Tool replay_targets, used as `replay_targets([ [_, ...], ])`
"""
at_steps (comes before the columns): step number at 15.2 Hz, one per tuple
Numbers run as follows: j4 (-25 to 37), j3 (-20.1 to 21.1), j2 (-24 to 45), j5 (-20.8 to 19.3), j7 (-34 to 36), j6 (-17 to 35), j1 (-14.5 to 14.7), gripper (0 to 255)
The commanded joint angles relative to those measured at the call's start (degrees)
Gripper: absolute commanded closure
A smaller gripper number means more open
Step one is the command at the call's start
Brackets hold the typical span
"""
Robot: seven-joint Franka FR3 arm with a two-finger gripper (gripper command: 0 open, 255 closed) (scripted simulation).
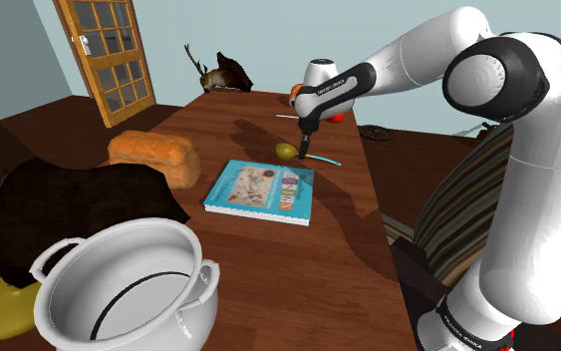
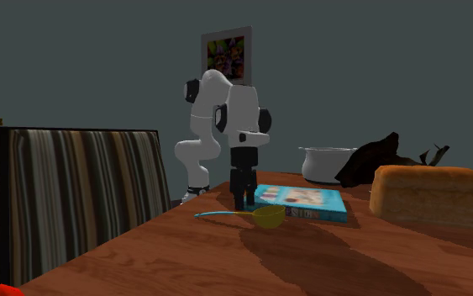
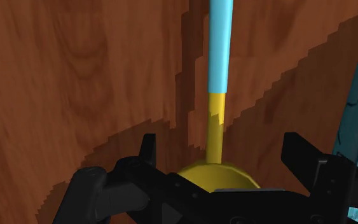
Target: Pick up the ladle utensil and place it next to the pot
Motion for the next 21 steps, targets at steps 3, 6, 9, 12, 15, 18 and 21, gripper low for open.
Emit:
replay_targets([
  [3, 0.0, 0.1, 2.1, 0.5, -0.4, 2.2, -0.3, 0],
  [6, -0.1, 0.2, 3.0, 0.6, -0.5, 3.1, -0.4, 0],
  [9, -0.1, 0.2, 3.0, 0.6, -0.5, 3.1, -0.4, 0],
  [12, -0.1, 0.2, 2.9, 0.6, -0.5, 3.1, -0.4, 0],
  [15, -0.1, 0.2, 2.9, 0.6, -0.5, 3.1, -0.4, 255],
  [18, -0.1, 0.2, 3.0, 0.6, -0.5, 3.1, -0.4, 255],
  [21, -0.1, 0.2, 2.9, 0.6, -0.5, 3.1, -0.4, 255],
])
